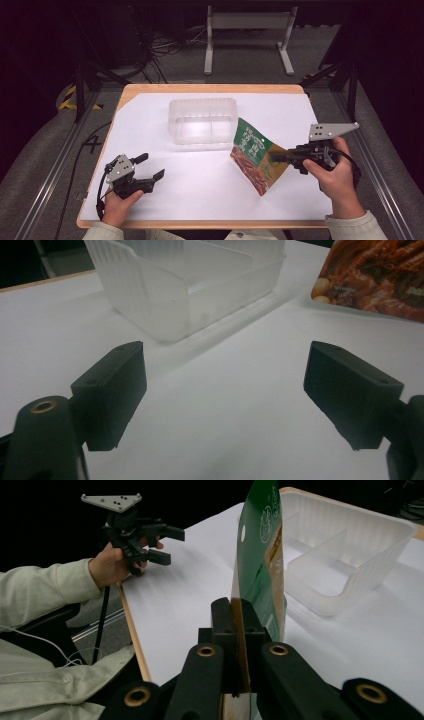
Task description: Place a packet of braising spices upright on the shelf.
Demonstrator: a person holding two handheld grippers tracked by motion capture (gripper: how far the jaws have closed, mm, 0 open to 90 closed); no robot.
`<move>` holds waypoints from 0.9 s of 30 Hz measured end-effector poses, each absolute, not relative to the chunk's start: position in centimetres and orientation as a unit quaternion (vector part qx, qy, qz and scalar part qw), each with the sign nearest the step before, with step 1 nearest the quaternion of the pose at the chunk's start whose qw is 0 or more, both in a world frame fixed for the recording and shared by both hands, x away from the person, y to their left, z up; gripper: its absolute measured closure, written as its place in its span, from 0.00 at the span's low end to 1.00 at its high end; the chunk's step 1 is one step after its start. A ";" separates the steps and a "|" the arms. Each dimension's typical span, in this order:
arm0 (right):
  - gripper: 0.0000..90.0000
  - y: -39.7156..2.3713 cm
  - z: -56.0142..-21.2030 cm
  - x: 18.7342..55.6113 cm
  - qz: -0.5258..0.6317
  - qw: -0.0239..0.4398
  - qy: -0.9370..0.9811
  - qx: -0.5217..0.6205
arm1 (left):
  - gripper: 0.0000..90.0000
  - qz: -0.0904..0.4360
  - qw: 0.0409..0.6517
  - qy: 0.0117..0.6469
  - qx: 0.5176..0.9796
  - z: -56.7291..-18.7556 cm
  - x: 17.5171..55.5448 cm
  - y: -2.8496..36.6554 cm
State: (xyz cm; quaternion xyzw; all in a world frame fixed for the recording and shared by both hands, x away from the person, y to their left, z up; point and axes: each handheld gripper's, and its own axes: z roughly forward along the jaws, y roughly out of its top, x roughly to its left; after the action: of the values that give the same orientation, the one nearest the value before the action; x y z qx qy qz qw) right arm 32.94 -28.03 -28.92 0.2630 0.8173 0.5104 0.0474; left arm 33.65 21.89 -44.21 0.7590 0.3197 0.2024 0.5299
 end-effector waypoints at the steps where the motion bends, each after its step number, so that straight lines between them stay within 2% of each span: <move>1: 1.00 -28.2 -28.8 33.1 0.511 0.050 0.816 0.265 | 0.20 0.201 0.530 0.321 0.759 -44.2 33.6 21.9; 14: 1.00 -28.6 -26.8 34.9 0.516 0.074 0.807 0.277 | 0.20 0.202 0.529 0.322 0.759 -44.2 33.7 21.9; 27: 1.00 -28.6 -24.6 36.1 0.536 0.075 0.792 0.282 | 0.20 0.203 0.527 0.320 0.760 -44.3 33.7 21.9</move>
State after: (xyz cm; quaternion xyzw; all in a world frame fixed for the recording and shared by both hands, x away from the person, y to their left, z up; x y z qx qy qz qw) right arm 36.14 -28.61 -24.60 0.2820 0.7918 0.5365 0.0753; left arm 33.69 21.91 -44.25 0.7605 0.3200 0.2026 0.5275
